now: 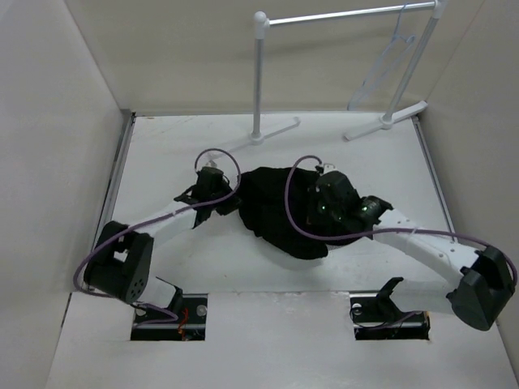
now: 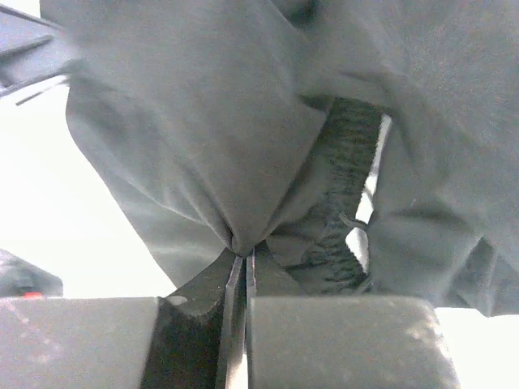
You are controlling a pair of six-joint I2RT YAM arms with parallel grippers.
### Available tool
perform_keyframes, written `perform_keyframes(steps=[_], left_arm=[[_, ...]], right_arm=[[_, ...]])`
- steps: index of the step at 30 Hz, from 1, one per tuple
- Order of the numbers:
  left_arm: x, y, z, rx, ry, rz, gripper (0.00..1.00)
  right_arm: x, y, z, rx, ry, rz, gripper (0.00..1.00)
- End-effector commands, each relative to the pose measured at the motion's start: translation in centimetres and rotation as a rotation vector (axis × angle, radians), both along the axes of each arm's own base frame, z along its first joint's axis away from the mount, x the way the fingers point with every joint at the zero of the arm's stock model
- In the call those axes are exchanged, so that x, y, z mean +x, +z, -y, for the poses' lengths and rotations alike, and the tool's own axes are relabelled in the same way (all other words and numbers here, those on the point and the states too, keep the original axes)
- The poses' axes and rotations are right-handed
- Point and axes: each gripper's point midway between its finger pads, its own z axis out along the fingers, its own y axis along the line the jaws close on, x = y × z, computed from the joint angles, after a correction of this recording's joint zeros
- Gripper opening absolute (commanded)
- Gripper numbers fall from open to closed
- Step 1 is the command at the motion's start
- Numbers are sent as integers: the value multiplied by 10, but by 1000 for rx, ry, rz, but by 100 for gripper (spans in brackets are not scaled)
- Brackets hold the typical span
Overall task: Place the trousers on the hanger
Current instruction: Flatten out the trousers at the center of the board.
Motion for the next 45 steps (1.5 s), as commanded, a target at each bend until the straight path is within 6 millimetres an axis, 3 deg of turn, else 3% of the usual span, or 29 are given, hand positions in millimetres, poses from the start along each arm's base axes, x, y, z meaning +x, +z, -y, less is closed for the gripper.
perform_keyframes(steps=[1,2,4,5,6,8,10,11,13,15,16,19,20,21,22,23,28,30,33,36,41,45], left_arm=[[50,171,-40,-75,173,369,4],[49,212,-55,-71,196,436,4],[42,275,-75,-63,222,540,4],[27,346,-91,-58,230,652,4],[16,379,-95,-50,219,704,5],[-2,426,-98,-27,199,775,7],[-13,450,-92,-22,167,809,11],[-16,449,-86,-13,138,799,14],[-13,428,-80,12,121,741,22],[-10,380,-75,60,102,635,41],[-9,355,-73,86,91,578,51],[-11,271,-83,178,90,394,67],[-12,248,-90,205,102,347,67],[-17,211,-104,251,135,268,67],[-20,196,-110,266,145,236,67],[-28,168,-121,294,166,182,67],[-61,86,-154,358,268,3,64],[-69,72,-159,364,282,-32,63],[-82,56,-160,385,270,-75,63],[-83,41,-169,424,294,-109,66],[-84,16,-166,452,257,-200,67],[-94,-7,-152,461,206,-242,60]], right_arm=[[21,168,-8,214,6,315,3],[19,198,-4,235,6,362,3],[14,248,3,279,2,437,3],[2,307,11,340,17,524,4],[-2,324,15,352,15,550,4],[-13,358,27,385,12,608,4],[-21,374,38,408,-1,645,4],[-23,374,43,407,-4,653,5],[-16,350,49,355,-18,630,6],[-5,302,53,267,-38,550,7],[1,267,58,216,-68,495,7],[17,192,79,113,-165,384,6],[20,165,89,86,-207,340,6],[22,144,98,68,-247,307,7],[25,129,105,52,-278,289,7],[28,109,118,25,-330,259,8],[27,52,159,-58,-496,146,12],[26,41,172,-85,-549,132,26],[23,41,181,-106,-583,148,63],[18,33,185,-130,-593,135,79],[5,4,181,-145,-620,39,82],[-1,-25,178,-152,-649,-49,68]])
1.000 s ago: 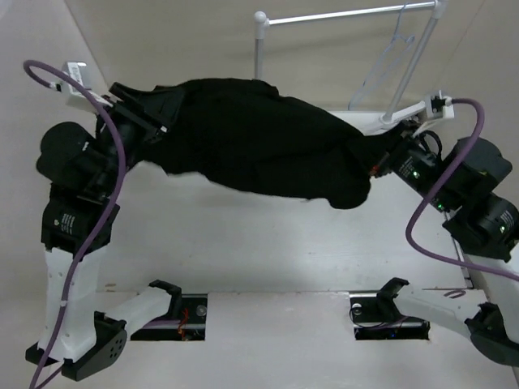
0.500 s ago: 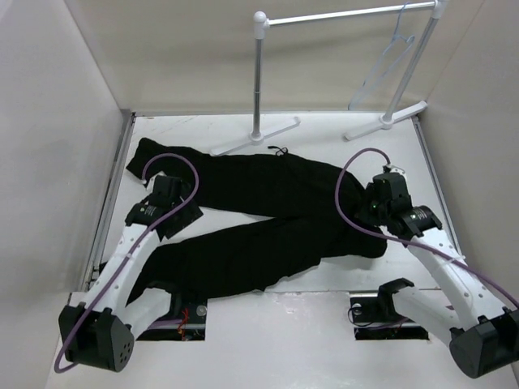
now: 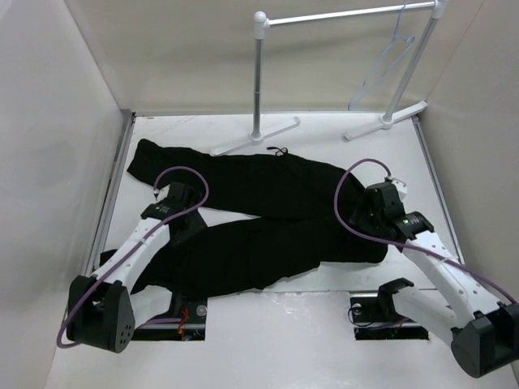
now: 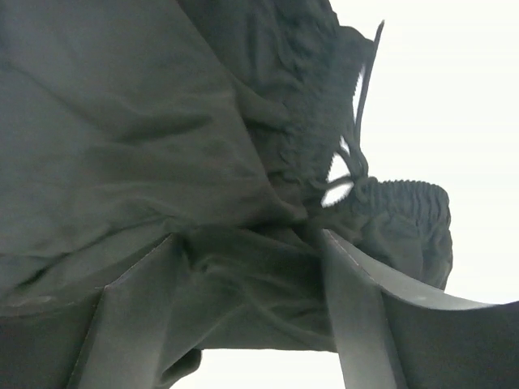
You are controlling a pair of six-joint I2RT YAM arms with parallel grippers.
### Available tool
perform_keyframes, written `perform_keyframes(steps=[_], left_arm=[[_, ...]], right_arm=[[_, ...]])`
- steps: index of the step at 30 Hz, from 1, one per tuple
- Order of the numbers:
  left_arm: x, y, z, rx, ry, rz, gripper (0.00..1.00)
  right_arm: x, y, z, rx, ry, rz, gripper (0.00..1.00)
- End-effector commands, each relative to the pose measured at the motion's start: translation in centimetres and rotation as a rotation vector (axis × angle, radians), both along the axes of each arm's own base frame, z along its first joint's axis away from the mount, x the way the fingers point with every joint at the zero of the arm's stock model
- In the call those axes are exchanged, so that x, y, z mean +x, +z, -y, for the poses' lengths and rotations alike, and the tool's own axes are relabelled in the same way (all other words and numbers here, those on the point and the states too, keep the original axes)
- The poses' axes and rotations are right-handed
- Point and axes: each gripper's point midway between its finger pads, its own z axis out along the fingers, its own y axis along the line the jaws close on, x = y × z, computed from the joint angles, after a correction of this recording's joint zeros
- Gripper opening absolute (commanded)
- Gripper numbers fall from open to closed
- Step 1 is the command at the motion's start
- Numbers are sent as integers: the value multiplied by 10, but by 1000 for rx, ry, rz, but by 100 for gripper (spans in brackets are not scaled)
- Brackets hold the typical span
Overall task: Place the trousers on the hanger
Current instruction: Flatten out the trousers at the center of the board.
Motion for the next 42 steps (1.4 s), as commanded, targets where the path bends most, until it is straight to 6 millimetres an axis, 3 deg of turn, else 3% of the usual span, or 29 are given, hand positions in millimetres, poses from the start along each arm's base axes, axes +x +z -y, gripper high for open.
perform_keyframes(steps=[1,2,3,4,7,9,10,12,13,14,16,18,20,23,26,28,29,34,41,42], left_arm=[[-8,-18,11,4,-20,-28,56],[-10,-23,13,5,-22,-33,52],[-14,-33,16,6,-26,-47,44],[-15,-39,16,8,-20,-57,37],[-10,-45,-1,46,46,-55,23],[2,-34,-12,53,93,-19,21],[12,-21,-15,51,111,25,21],[27,5,-13,43,105,109,24],[33,20,-7,34,82,146,31],[37,28,-1,28,57,162,35],[38,44,26,15,-40,171,45],[32,49,62,-2,-157,160,48],[18,51,112,-55,-292,145,48],[-4,51,169,-123,-435,133,49],[-20,50,213,-162,-559,143,50],[-29,43,229,-173,-604,129,50],[-35,35,234,-173,-628,112,50],[-49,-5,208,-98,-618,31,49],[-53,-30,169,-54,-549,-17,47],[-53,-32,165,-50,-541,-21,47]], right_arm=[[-1,-21,-3,26,-60,-47,61],[-2,-27,-6,34,-56,-70,51],[-3,-35,-12,62,-50,-103,32],[-5,-39,-22,89,-32,-127,24],[-27,-47,-66,171,85,-199,18],[-40,-43,-90,179,191,-219,30],[-41,-33,-93,153,237,-203,41],[-21,-3,-75,114,200,-89,70],[-4,22,-60,102,158,-8,82],[8,36,-49,99,131,38,86],[31,60,-26,119,62,108,88],[53,67,-1,157,-31,144,78],[63,52,18,169,-117,134,59],[63,19,50,176,-277,85,36],[68,-5,66,189,-340,65,37],[72,-14,66,195,-333,32,49],[73,-21,70,174,-353,16,62],[73,-50,68,192,-358,-50,60],[83,-76,67,217,-375,-99,49],[87,-76,68,216,-377,-97,42]])
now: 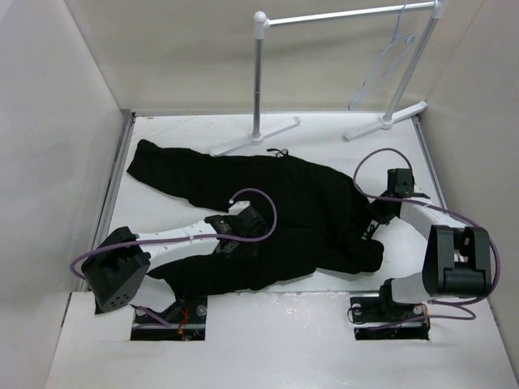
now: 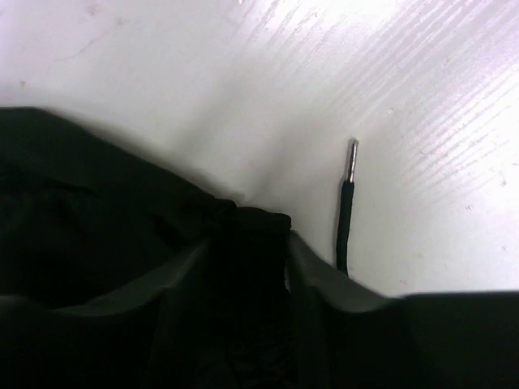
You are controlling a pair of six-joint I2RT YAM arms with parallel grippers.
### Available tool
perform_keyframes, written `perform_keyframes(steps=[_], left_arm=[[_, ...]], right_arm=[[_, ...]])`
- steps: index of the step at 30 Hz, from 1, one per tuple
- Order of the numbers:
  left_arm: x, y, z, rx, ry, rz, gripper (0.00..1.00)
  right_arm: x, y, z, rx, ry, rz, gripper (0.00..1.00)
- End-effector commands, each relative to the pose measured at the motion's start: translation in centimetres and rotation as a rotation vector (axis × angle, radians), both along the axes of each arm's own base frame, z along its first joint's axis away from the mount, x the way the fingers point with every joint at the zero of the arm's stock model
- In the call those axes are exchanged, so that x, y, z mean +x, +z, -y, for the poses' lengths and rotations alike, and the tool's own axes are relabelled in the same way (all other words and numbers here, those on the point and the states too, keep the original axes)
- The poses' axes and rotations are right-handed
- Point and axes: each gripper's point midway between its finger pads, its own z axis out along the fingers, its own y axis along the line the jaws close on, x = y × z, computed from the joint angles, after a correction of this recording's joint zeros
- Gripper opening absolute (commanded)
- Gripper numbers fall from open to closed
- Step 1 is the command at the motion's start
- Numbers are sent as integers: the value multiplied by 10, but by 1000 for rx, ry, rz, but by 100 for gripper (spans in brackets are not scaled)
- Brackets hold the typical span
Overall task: Place the trousers on the hanger
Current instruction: Flatten out the trousers at the center of the board.
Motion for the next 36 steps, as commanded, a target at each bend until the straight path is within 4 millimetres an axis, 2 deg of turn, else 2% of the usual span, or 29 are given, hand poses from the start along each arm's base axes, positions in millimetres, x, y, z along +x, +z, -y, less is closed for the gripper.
perform_keyframes(steps=[1,2,4,8,11,17,18,21,23,26,29,31,34,35,36], left_arm=[[3,4,-13,-10,47,18,47],[3,2,-17,-4,54,15,47],[4,-2,-27,17,76,17,46],[4,-12,-52,87,118,7,45],[5,-17,-71,137,153,5,45],[8,-15,-90,179,190,6,45],[9,-13,-91,181,193,9,46],[14,4,-87,153,199,35,55],[23,22,-83,108,218,72,61],[48,55,-81,32,284,133,63],[93,87,-87,-32,371,211,65],[127,102,-94,-65,419,254,66],[173,111,-105,-105,491,296,66],[185,113,-108,-118,512,306,66],[198,114,-113,-130,540,318,65]], right_arm=[[26,12,6,6,-33,89,28],[30,16,8,7,-46,106,19],[41,36,14,-15,-66,180,12],[65,82,32,-91,-113,305,9],[101,104,46,-117,-125,379,9],[174,99,64,-145,-121,421,11],[181,99,65,-151,-118,425,14],[192,94,73,-183,-131,405,31],[186,97,79,-207,-159,388,46],[164,112,82,-239,-196,377,67],[137,122,56,-249,-147,378,76],[111,110,45,-241,-132,337,73],[57,79,37,-195,-164,249,48],[38,70,36,-181,-179,225,42],[22,61,34,-169,-185,207,40]])
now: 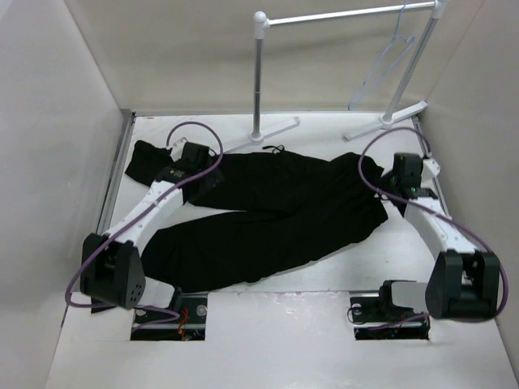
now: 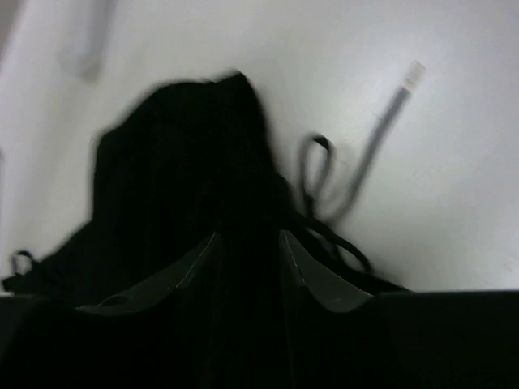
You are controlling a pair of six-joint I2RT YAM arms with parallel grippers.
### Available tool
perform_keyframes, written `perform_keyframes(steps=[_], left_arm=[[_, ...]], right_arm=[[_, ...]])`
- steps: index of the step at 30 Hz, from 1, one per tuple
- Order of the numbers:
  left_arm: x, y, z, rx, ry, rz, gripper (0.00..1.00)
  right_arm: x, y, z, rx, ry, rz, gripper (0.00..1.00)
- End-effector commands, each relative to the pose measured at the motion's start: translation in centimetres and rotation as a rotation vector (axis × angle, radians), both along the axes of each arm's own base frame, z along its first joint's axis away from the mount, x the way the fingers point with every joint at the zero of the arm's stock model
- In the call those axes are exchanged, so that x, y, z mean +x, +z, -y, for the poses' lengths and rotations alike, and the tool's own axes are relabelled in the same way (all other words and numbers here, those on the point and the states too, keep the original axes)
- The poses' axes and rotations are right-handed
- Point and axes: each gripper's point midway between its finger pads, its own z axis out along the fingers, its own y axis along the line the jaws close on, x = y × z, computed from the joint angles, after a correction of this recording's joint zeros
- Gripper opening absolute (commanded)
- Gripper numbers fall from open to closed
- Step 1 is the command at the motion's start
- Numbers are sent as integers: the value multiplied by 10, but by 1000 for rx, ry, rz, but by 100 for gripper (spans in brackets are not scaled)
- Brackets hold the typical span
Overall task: Place the trousers on the hanger
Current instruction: Flatten out the trousers at the center of the board.
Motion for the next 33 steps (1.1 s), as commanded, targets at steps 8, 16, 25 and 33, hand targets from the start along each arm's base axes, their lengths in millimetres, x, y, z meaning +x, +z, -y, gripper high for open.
perform_keyframes(steps=[8,16,25,33], left_arm=[[88,3,-3,-59,80,79,65],[98,-28,-39,-66,199,18,65],[110,-40,-90,-48,343,25,65],[132,-37,-169,-55,560,52,64]], right_arm=[[-93,-69,-7,92,-28,-167,73],[-84,-88,33,209,-204,-196,13],[-145,-51,82,120,-480,-109,47],[-124,24,69,7,-374,61,85]])
